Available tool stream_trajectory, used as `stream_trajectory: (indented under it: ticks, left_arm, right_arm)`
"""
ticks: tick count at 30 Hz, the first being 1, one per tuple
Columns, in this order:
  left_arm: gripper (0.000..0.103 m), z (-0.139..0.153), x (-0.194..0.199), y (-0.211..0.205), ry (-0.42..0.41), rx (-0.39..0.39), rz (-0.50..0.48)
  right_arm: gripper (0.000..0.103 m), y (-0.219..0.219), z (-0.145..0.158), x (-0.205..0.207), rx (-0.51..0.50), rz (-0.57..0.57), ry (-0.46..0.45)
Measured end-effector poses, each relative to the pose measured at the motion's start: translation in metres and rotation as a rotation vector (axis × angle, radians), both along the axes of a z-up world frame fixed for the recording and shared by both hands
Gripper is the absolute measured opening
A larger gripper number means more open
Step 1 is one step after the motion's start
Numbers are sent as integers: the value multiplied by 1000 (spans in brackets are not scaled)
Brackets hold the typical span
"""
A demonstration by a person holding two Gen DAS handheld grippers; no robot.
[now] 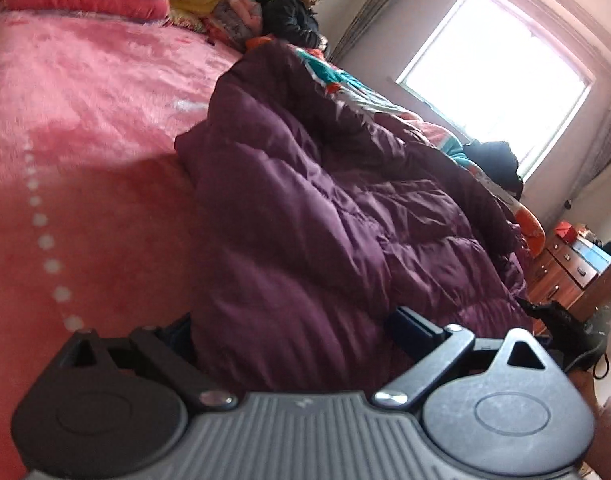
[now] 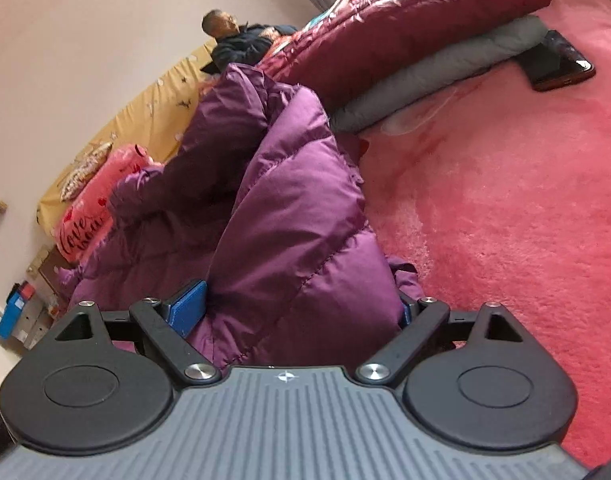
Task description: Fold large clothes
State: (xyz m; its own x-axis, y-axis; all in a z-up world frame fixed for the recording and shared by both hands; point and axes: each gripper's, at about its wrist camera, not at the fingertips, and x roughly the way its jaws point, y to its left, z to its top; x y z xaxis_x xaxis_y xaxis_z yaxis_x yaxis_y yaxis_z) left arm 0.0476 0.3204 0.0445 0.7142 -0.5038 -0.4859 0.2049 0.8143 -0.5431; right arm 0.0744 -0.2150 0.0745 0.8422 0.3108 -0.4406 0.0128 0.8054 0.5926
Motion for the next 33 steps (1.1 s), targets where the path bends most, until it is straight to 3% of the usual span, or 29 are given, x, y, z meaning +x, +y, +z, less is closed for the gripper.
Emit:
stream_trajectory:
  ticks: [2,5,7,10,16,27,33]
  left_arm:
    - [92,-1,1,-4,2,-10,-7]
    - [70,0,-2,-6,18,-12,-12]
    - [46,0,-2,-3,40,-47,2]
    - [33,6,-8,-4,42,-51,19]
    - [27,25,-33,-6,46,-33,11]
    - [26,49,-121,-9,112,20,-100]
    - [31,47,-153,-16,140,99,-125]
  right_arm:
    - [103,0,3,0,9,-9,24]
    - [73,2,5,-3,32,-25,61]
    - [49,2,5,-9,63,-30,75]
    - [37,3,8,-20,112,-44,84]
    - [27,12,28,-49,108,-32,95]
    - [23,-2,45,-143,168,-65,112]
    - [23,3,42,-179,105,-68,146]
